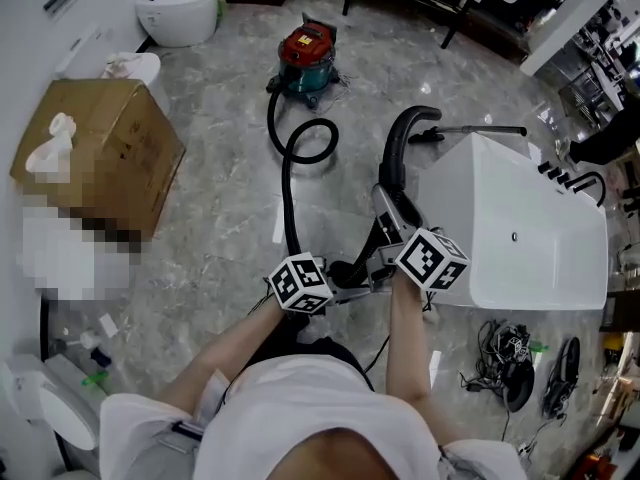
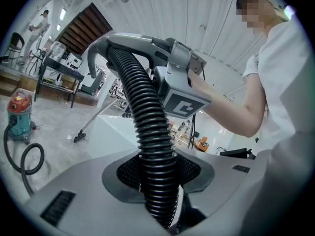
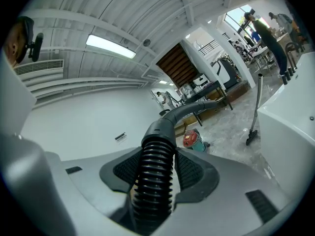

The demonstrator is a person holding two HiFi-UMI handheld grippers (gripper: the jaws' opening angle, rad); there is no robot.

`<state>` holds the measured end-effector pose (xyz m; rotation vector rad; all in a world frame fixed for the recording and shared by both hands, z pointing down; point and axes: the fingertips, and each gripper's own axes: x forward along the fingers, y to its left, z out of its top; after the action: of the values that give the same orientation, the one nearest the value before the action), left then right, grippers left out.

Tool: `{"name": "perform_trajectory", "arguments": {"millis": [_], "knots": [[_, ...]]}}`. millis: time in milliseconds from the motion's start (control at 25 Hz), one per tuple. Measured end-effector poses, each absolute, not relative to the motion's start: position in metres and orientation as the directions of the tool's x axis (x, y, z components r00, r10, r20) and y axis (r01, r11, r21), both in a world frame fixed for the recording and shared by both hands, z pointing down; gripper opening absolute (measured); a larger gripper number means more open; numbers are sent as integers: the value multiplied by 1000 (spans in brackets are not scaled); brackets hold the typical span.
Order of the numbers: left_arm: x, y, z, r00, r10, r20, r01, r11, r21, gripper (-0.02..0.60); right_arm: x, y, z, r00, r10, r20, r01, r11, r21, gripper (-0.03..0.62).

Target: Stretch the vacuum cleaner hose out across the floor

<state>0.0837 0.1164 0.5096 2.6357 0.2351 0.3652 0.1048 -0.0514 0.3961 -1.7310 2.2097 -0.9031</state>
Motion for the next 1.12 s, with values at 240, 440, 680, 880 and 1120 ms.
{"name": "perform_trajectory", "arguments": {"millis": [240,440,680,880,1120], "knots": [[86,181,505,941,262,215,139,-876,461,164,109,13,391,-275,-935,222,-827,112,-551,209],[87,232,504,929,287,232,165,-885,436,164,117,68,387,-243,-947,208,-825,90,-558,209],[79,282,502,937,265,229,148,-892,428,166,104,118,385,-259,-945,201,-826,109,-552,209],[68,313,502,942,238,237,123,-901,415,166,90,149,384,-281,-939,198,-820,128,-557,209],[49,348,501,946,215,241,104,-908,405,166,67,184,383,-300,-934,195,-819,147,-555,210]]}}
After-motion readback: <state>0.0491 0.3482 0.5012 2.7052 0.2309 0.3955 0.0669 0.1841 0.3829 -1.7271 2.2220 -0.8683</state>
